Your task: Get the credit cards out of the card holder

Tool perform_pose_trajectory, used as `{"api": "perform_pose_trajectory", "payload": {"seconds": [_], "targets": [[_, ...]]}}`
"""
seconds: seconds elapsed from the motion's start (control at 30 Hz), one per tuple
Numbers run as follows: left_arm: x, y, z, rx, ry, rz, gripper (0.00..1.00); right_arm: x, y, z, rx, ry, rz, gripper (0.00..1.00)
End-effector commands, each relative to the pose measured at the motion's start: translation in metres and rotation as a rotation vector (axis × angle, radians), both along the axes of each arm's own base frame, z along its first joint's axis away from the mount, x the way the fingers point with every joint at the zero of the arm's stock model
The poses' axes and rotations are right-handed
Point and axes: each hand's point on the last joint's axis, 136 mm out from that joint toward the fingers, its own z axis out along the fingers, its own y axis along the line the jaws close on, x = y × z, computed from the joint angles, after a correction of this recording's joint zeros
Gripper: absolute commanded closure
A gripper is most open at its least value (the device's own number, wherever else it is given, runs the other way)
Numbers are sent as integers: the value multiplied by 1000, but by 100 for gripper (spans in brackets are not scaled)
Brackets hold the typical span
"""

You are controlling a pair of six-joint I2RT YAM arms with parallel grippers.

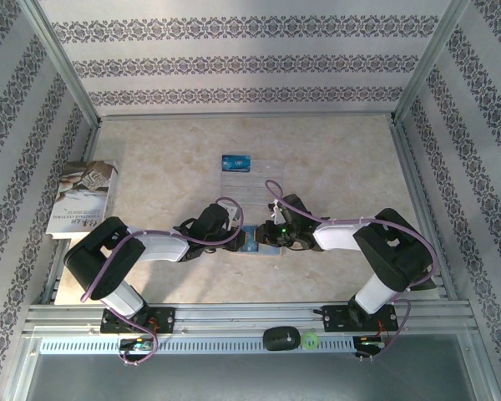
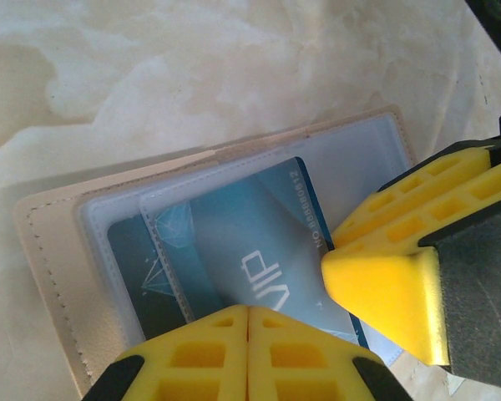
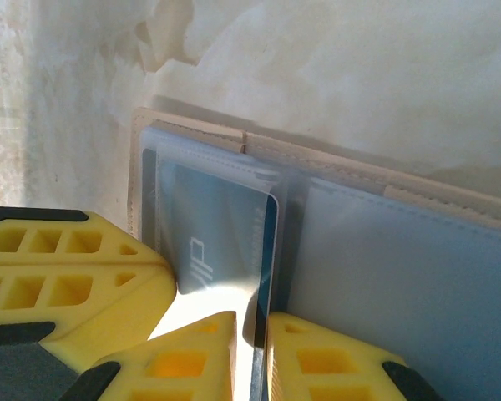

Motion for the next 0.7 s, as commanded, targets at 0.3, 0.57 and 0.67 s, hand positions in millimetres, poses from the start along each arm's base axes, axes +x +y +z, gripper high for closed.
{"api": "perform_pose_trajectory", "payload": {"seconds": [0.3,0.57,0.67], "targets": [[-18,14,-24,59,77,11,92,-3,-8,-5,9,11,-23,82],[-18,16,-25,63,78,15,92,-4,-11,-7,7,12,-34,81],[-18,16,-25,63,77,14,92,-4,-11,-6,9,12,-34,82]]}}
